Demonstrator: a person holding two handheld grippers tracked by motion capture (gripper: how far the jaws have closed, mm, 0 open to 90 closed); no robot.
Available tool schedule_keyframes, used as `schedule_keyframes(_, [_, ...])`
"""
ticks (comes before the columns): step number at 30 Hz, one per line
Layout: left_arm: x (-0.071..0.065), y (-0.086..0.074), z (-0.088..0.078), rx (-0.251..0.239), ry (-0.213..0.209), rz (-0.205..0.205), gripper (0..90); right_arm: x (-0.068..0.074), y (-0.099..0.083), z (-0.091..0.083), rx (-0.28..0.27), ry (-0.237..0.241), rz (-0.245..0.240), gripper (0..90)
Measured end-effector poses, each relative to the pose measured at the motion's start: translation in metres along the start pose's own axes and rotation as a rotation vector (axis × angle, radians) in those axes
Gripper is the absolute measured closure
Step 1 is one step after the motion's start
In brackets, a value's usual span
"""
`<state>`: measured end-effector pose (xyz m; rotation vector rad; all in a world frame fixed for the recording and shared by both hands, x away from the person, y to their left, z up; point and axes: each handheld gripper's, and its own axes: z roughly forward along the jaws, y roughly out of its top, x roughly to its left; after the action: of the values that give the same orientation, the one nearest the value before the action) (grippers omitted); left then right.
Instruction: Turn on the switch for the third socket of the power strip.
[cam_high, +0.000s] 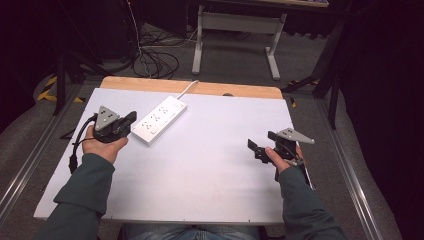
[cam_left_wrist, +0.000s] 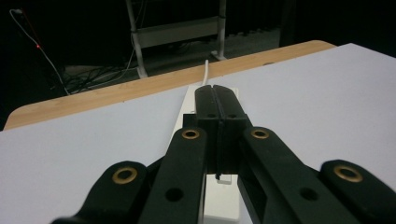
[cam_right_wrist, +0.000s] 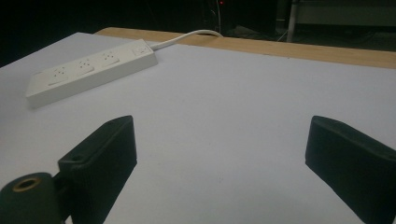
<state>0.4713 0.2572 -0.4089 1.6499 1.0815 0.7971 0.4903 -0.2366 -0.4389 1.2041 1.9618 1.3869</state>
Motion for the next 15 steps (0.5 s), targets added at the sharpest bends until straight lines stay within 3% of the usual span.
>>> schedule_keyframes(7, [0.005, -0.005, -0.015, -0.028, 0.001, -0.016, 89.9, 0.002, 0.001, -0.001, -0.004, -0.004, 0.000, 9.3])
schedule_keyframes(15, [0.008, -0.010, -0.034, -0.073, 0.010, -0.002, 88.7, 0.001, 0.001, -0.003, -0.008, -0.003, -0.001, 9.3])
